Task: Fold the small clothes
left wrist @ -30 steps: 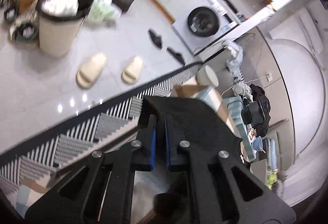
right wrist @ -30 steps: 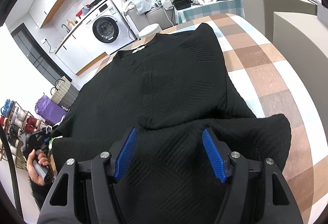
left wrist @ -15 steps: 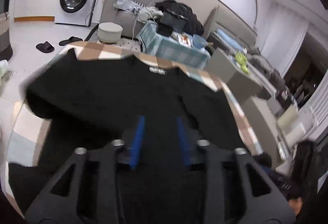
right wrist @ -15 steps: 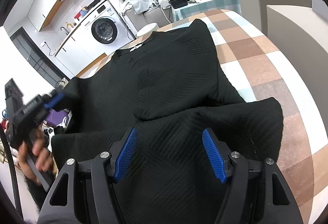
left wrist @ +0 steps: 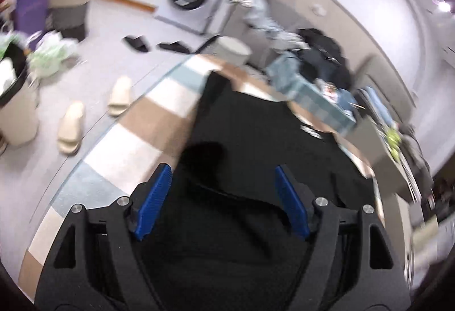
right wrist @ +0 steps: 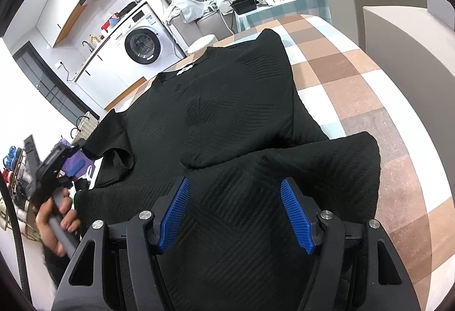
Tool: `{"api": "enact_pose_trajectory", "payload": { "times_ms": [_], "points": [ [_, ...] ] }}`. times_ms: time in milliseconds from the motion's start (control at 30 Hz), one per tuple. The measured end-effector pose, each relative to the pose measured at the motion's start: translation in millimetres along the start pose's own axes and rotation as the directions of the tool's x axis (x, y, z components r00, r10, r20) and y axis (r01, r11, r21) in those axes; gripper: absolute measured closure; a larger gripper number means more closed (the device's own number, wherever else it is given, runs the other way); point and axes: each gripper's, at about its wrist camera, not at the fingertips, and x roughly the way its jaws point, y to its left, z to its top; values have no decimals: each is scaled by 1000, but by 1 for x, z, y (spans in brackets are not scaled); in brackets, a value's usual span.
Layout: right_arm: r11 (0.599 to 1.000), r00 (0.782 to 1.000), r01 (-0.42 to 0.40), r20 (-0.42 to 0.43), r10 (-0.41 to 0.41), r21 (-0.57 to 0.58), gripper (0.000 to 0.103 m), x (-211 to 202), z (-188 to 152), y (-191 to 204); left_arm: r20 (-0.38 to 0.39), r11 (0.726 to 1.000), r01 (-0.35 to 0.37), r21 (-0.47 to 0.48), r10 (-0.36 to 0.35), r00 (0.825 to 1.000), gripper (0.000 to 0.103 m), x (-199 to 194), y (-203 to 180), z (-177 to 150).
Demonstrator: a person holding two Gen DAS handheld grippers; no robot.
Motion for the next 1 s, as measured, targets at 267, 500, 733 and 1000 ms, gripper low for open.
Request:
{"api": "enact_pose_trajectory", "payload": {
  "times_ms": [267, 500, 733, 1000],
  "points": [
    [999, 1000, 23, -1, -23, 33, 35, 0, 2, -12, 33, 974, 224, 13, -225, 974, 97, 21, -20, 17],
    [999, 999, 43, 9, -43, 31, 35, -6, 4, -15, 49, 937, 293, 191, -307, 950, 20, -19, -50, 10],
    [998, 997, 63, 34, -63, -3, 35, -25, 6, -21, 67, 968, 138, 210, -155, 986, 20, -62, -1, -6],
    [984, 986, 159, 65, -154, -77, 26, -67, -12, -50, 57, 970, -60, 237, 48, 997, 19, -127, 85, -63]
  ]
}}
